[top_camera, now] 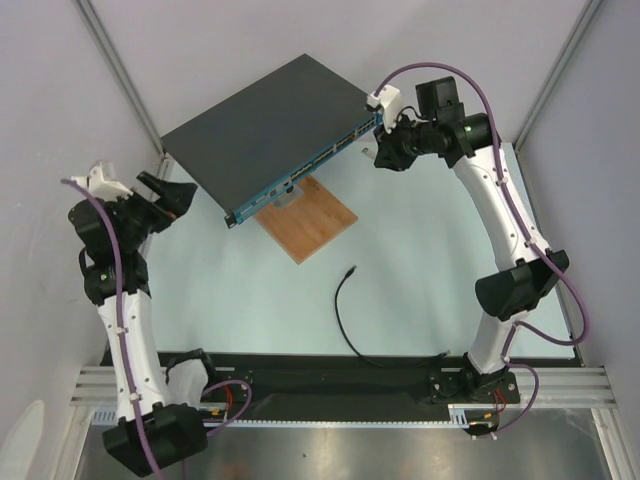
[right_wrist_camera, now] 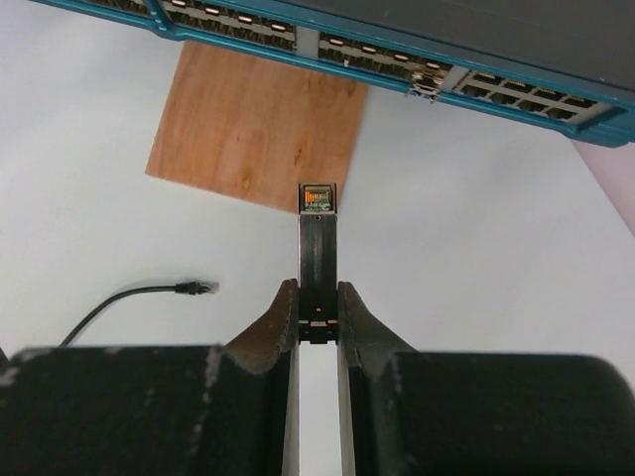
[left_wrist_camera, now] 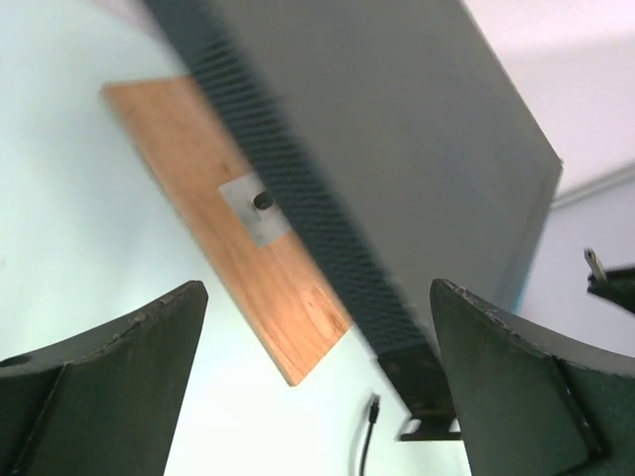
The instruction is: Insert the plug into the switch port
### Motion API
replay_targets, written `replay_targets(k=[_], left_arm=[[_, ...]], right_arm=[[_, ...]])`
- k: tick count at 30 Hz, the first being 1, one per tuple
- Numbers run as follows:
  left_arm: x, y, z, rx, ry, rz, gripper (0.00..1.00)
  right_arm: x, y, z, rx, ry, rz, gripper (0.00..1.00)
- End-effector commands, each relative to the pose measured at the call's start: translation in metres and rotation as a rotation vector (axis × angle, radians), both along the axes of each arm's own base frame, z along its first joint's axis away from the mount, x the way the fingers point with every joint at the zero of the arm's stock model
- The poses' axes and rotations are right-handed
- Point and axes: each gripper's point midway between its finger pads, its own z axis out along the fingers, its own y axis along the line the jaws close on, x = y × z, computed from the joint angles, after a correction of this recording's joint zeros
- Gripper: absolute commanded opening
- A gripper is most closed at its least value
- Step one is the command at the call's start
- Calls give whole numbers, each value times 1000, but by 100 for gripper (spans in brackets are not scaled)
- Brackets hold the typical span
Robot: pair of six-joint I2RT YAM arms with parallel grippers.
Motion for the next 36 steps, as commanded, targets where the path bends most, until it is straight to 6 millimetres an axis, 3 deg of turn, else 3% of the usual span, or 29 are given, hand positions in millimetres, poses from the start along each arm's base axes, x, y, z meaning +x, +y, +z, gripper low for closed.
replay_targets(k=[1, 6, 8, 9, 15, 24, 30, 36], left_arm=[[-6, -3, 11, -110, -62, -49, 100], [0, -11, -9, -167, -46, -131, 100], [6, -16, -27, -235, 40, -191, 100], [2, -27, -29, -269, 61, -272, 100], [2, -32, -6, -282, -72, -301, 100], [20, -19, -27, -360, -46, -212, 100], [36, -29, -22, -344, -65, -242, 98], [48, -33, -26, -366, -33, -250, 92]], right_arm=[[-1, 10, 6, -55, -57, 21, 0], [2, 18, -3, -69, -52, 21, 0], [3, 18, -2, -57, -46, 7, 0], [5, 18, -1, -51, -49, 0, 0], [10, 7, 12, 5, -64, -42, 0], [21, 5, 2, 62, -28, -56, 0], [28, 8, 3, 82, -31, -83, 0], [32, 23, -4, 72, -28, -79, 0]])
